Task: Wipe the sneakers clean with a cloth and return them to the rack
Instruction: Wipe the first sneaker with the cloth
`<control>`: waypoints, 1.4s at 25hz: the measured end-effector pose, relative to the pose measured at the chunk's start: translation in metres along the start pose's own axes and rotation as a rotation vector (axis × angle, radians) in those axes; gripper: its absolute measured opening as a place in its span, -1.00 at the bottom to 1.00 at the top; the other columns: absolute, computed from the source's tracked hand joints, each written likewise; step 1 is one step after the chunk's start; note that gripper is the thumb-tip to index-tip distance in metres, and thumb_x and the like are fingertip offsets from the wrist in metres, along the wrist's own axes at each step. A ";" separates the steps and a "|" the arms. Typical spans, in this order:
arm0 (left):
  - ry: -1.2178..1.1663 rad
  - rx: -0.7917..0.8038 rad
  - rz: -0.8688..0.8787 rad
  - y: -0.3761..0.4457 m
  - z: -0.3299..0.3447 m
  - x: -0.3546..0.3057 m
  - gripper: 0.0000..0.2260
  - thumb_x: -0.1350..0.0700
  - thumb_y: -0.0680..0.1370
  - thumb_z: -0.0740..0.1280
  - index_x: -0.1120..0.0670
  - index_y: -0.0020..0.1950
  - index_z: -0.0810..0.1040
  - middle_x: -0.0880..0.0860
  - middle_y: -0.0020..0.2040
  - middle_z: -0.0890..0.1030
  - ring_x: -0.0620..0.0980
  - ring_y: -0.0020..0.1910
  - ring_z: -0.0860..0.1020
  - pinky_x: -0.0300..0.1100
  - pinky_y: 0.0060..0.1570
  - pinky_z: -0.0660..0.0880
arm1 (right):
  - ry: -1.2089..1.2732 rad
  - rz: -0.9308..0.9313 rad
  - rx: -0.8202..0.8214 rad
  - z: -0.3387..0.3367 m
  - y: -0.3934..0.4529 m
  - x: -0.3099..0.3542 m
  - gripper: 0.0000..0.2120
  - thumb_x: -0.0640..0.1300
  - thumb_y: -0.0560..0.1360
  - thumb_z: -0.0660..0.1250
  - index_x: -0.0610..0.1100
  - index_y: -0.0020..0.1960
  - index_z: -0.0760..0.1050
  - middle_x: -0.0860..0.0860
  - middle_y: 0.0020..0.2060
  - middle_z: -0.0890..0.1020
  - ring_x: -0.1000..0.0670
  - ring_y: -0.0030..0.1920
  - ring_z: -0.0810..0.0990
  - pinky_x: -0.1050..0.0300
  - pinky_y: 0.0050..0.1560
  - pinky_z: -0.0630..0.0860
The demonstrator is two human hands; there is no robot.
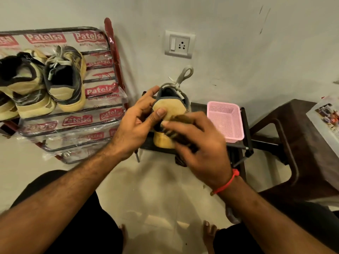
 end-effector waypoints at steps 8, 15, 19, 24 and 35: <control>-0.097 -0.164 -0.122 0.004 0.004 0.006 -0.49 -0.03 0.59 0.35 0.16 0.50 0.45 -0.06 0.23 0.67 -0.11 0.18 0.62 -0.16 0.03 0.60 | 0.017 0.046 0.047 -0.007 0.001 -0.022 -0.73 -0.32 0.50 0.39 -0.22 0.19 0.64 -0.17 0.08 0.61 -0.04 0.13 0.59 0.09 0.22 0.54; -0.086 -0.132 -0.101 0.004 0.005 0.001 -0.88 0.00 0.64 0.33 0.01 0.02 0.61 -0.09 -0.15 0.62 -0.14 -0.16 0.57 -0.25 -0.25 0.53 | -0.013 0.051 0.048 -0.015 0.009 -0.028 -0.73 -0.33 0.50 0.39 -0.21 0.19 0.64 -0.15 0.07 0.60 -0.02 0.11 0.58 0.13 0.20 0.53; 0.147 -0.036 -0.048 0.005 0.003 -0.008 -0.73 -0.16 0.55 0.37 0.02 0.02 0.65 -0.03 -0.06 0.68 -0.09 0.17 0.60 -0.01 0.15 0.55 | 0.102 0.170 -0.060 -0.017 0.011 -0.038 -0.77 -0.33 0.54 0.38 -0.22 0.19 0.62 -0.13 0.04 0.62 0.02 0.11 0.59 0.13 0.20 0.52; 0.584 0.034 0.204 0.009 0.007 -0.029 -0.82 -0.24 0.53 0.35 -0.22 -0.21 0.52 -0.11 0.44 0.53 0.07 0.63 0.14 0.34 0.54 0.00 | 0.191 0.273 -0.102 -0.016 0.008 -0.048 -0.77 -0.31 0.55 0.38 -0.21 0.20 0.61 -0.09 0.03 0.65 0.03 0.11 0.61 0.07 0.21 0.52; 0.653 0.082 0.325 0.003 0.018 -0.009 -0.58 -0.10 0.61 0.32 0.11 0.37 0.57 -0.02 0.26 0.64 -0.12 0.26 0.56 0.32 0.26 0.47 | 0.050 0.153 -0.083 -0.024 0.017 -0.030 -0.75 -0.32 0.54 0.39 -0.21 0.20 0.62 -0.13 0.05 0.62 0.02 0.10 0.60 0.06 0.16 0.55</control>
Point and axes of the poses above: each hand's wrist, its own y-axis towards the middle knuckle, its own z-axis out of the palm, x = y × z, the point moved 3 cm from there along y, towards the middle knuckle
